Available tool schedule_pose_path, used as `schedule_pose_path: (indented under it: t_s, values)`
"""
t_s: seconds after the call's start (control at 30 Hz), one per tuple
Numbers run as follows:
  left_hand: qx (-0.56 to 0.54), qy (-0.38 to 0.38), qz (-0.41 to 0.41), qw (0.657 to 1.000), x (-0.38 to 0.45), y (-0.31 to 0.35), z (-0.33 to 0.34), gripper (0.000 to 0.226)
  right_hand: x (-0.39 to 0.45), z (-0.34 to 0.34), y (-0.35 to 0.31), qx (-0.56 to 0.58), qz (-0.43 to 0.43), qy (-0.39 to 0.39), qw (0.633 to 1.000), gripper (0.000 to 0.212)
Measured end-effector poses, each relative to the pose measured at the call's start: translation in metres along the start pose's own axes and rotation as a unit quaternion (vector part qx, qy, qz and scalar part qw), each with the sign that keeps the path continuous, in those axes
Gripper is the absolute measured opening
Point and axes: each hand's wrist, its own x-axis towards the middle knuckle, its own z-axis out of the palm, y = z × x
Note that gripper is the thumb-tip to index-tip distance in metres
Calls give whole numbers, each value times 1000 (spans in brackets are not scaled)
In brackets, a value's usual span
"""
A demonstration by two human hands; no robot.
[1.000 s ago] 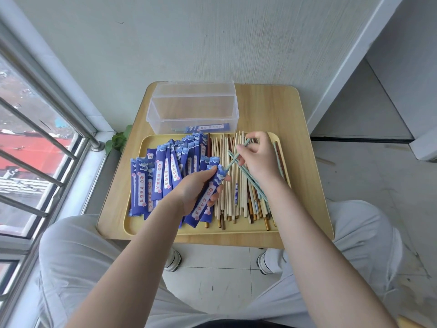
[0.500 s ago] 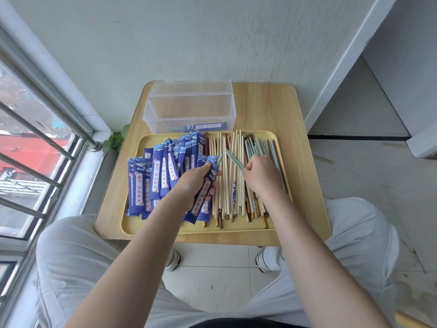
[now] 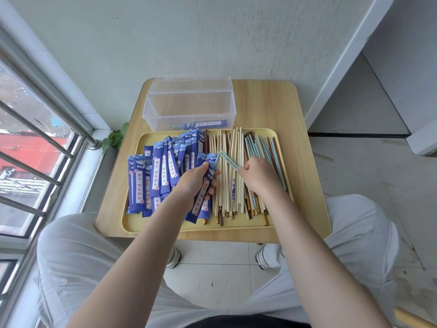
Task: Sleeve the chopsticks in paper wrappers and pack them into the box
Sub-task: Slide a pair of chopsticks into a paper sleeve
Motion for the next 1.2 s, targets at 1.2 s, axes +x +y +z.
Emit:
schedule_pose_path:
  t_s: [1.2]
  values:
    - [48,-98,16,994,-10,1,-13,40,-10,-56,-21,658,-8,77,749,17]
